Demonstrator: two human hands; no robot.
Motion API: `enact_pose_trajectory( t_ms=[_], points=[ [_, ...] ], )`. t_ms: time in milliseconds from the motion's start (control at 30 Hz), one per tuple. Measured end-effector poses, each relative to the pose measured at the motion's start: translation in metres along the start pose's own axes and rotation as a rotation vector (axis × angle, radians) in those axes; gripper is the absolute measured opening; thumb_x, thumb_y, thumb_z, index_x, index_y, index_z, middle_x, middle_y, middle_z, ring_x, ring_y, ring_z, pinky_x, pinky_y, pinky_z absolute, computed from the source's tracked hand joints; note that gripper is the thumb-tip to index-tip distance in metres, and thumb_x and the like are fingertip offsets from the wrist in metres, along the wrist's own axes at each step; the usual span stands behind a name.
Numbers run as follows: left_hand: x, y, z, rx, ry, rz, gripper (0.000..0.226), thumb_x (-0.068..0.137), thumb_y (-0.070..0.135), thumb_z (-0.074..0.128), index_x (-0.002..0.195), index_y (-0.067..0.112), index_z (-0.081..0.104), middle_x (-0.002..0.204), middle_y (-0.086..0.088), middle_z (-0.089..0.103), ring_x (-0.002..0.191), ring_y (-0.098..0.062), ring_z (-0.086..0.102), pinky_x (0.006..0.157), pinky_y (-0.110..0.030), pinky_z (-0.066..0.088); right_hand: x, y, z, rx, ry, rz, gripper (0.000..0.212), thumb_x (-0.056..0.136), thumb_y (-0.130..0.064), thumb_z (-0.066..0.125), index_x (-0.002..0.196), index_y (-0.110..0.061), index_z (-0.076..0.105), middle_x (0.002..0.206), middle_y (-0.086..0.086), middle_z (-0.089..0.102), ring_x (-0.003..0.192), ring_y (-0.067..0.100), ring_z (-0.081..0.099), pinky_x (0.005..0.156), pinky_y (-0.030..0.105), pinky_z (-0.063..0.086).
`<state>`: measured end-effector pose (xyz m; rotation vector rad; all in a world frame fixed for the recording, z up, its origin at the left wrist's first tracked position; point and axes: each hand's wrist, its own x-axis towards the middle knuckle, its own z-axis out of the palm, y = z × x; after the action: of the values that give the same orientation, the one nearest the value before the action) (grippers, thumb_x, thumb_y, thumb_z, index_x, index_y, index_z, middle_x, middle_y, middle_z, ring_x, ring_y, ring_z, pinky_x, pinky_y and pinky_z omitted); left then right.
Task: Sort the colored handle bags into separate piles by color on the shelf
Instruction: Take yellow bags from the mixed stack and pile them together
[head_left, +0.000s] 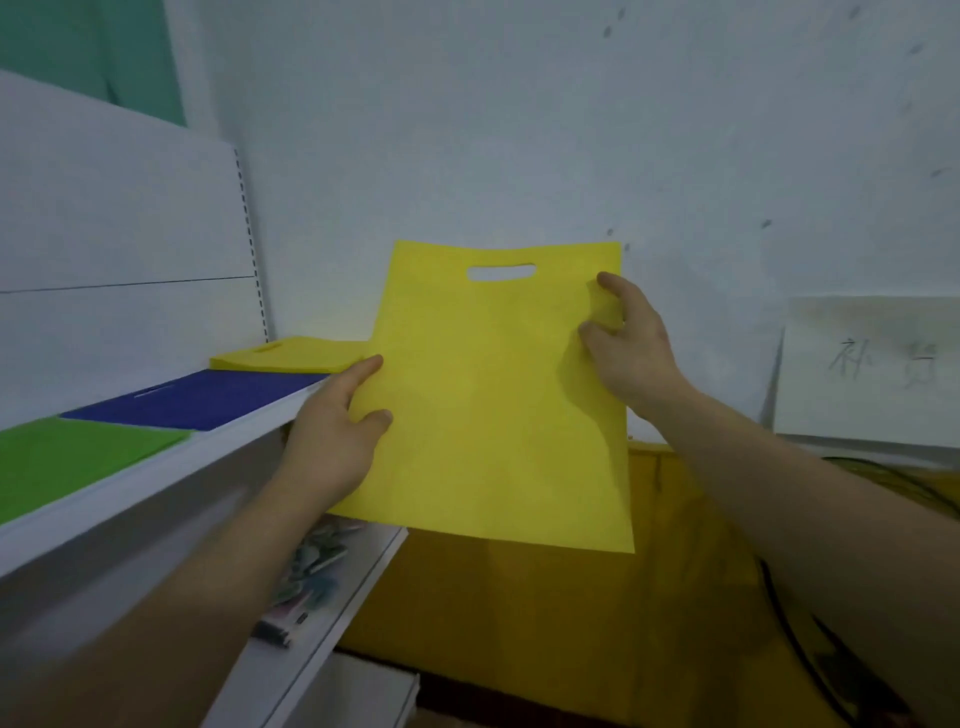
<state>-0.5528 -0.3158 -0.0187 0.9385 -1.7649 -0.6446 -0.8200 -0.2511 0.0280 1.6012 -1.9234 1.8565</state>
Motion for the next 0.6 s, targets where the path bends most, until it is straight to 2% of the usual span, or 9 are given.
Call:
enact_pose_trajectory(
  t_ms=[167,333,600],
  points=[
    [0.05,-0.019,0.037,-0.082,-0.071,0.027,0.053,0.093,0.008,0.056,0.139,0.03,0.042,0.144,0.001,0.041,0.125,-0.017,0.044,0.098,-0.034,0.043,0.036,0.023,0.003,-0.052,0.071,0.015,0.055,0.094,-0.015,0.052,0.143,-0.03,0.035,0.145,-0.003,0.039,0.128,0.019,0.042,0.1,0.032,0.041],
    [0.114,-0.042,0.055,-0.125,-0.098,0.047,0.053,0.092,0.01,0.058,0.137,0.033,0.044,0.144,-0.001,0.042,0.13,-0.022,0.043,0.102,-0.045,0.043,0.084,0.039,0.027,-0.086,0.108,0.043,0.055,0.094,-0.014,0.052,0.144,-0.03,0.034,0.145,-0.002,0.039,0.126,0.02,0.043,0.1,0.033,0.043],
    [0.184,-0.08,0.085,-0.138,-0.136,0.045,0.053,0.091,0.01,0.059,0.135,0.036,0.045,0.143,-0.003,0.044,0.129,-0.021,0.044,0.102,-0.046,0.043,0.135,0.081,0.061,-0.098,0.146,0.094,0.055,0.094,-0.016,0.052,0.143,-0.032,0.034,0.143,-0.001,0.04,0.121,0.021,0.047,0.095,0.033,0.045]
  ],
)
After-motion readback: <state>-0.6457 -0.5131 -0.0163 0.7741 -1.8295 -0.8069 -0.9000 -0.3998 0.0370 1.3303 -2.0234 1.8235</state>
